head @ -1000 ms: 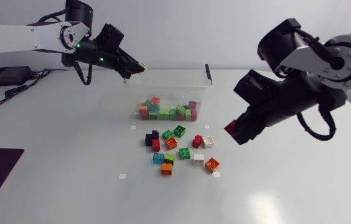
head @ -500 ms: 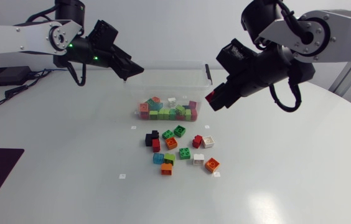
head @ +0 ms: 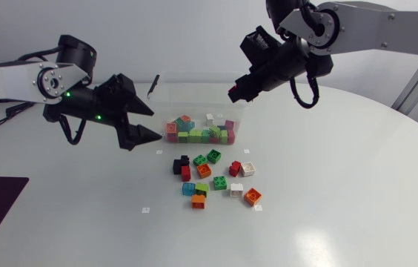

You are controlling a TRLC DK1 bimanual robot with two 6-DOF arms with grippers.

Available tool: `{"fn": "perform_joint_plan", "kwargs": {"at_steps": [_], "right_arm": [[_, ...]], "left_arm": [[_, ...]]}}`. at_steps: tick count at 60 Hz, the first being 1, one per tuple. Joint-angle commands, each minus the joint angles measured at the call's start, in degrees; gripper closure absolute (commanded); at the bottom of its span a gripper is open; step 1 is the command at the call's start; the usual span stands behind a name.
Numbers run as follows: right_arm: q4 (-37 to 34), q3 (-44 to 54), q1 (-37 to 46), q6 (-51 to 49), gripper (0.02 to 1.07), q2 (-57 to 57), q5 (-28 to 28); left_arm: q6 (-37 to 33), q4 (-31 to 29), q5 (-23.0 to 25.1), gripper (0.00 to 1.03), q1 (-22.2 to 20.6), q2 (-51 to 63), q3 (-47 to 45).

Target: Place the duplo bricks in the container

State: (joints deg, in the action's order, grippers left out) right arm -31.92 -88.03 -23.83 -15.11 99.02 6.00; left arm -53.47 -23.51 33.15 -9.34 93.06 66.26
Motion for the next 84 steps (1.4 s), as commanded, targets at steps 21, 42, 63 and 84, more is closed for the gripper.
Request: {"fn": "perform_joint_plan", "kwargs": {"at_steps": [21,42,63,84], "right_arm": [[2.65,-8.56,1.51,2.55,0.78,6.53,0.06],[2.74,-17.35,1.95,2.63,0.78,14.62,-0.29],[1.86,-24.82,2.04,2.37,0.38,21.21,-1.87],[1.78,-18.67,1.25,2.19,0.14,13.04,-1.61]], "left_arm": [[-9.02,3.47,0.16,0.06,-0.76,8.02,-4.82],[-9.98,7.42,-1.68,0.06,-4.46,11.8,-7.72],[-12.01,12.87,-2.91,0.07,-6.3,17.33,-7.46],[-13.06,15.33,-2.82,0.07,-6.12,23.31,-2.45]]}}
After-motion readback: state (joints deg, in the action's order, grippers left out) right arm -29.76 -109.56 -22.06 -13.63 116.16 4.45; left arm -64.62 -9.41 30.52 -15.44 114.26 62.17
